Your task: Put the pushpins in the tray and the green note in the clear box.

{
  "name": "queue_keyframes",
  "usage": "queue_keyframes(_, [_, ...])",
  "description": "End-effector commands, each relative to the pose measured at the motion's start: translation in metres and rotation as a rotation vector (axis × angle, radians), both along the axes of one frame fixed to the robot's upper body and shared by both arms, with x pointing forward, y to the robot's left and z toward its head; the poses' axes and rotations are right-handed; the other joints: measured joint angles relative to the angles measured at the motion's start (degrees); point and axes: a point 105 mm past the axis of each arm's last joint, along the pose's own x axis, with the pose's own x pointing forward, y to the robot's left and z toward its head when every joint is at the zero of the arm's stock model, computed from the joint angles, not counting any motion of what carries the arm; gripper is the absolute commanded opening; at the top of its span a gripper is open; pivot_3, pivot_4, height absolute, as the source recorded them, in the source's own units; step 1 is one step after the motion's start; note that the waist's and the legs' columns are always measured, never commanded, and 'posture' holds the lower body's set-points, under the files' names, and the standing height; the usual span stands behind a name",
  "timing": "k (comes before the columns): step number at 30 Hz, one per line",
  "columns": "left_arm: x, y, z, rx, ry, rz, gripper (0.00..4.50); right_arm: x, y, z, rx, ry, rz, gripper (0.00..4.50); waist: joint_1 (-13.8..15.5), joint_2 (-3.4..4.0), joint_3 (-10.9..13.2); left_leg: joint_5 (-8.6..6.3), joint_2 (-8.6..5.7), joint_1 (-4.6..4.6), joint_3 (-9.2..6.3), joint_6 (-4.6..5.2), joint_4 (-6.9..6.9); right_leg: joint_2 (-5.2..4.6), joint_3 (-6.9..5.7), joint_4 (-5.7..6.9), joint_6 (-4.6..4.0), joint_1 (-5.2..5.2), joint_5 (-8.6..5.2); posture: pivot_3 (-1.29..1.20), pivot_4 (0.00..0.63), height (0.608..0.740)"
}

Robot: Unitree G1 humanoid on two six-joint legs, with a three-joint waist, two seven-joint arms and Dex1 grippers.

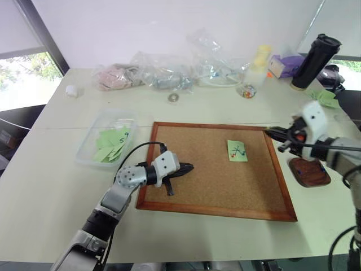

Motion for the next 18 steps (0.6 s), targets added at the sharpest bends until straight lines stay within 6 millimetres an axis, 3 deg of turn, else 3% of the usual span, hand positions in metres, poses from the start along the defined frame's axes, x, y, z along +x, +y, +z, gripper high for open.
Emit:
queue_keyframes(1, [-0.003,-0.002,-0.013,0.028,0.035,-0.007,0.00,-0.011,-0.034,0.011,0.033,-0.058,-0.149,0.02,0.1,0.01,0.0,0.00,0.00,0.00,0.00,0.00,0.00,0.00,0.00,0.00,0.00,0.01,0.00,0.00,0.150,0.740])
queue_keyframes(6, [-0.003,-0.005,-0.013,0.027,0.033,-0.018,0.00,-0.033,-0.078,-0.021,0.009,0.025,-0.298,0.02,0.6,0.05,0.0,-0.01,-0.02,0.08,0.00,0.02,0.00,0.00,0.00,-0.01,0.00,0.10,0.00,0.00,0.150,0.740])
queue_keyframes(9, [-0.003,-0.006,-0.014,0.028,0.032,-0.021,0.00,-0.041,-0.094,-0.037,0.016,0.057,-0.358,0.02,0.7,0.17,-0.1,-0.02,-0.02,0.12,0.08,0.04,0.00,0.00,0.03,-0.02,0.00,0.13,0.00,0.00,0.150,0.740])
queue_keyframes(18, [-0.003,-0.006,-0.014,0.030,0.031,-0.023,0.00,-0.044,-0.101,-0.056,0.055,0.078,-0.406,0.02,0.9,0.55,-0.3,-0.04,-0.03,0.20,0.12,0.07,0.00,0.03,0.07,-0.03,0.00,0.19,0.00,0.00,0.150,0.740])
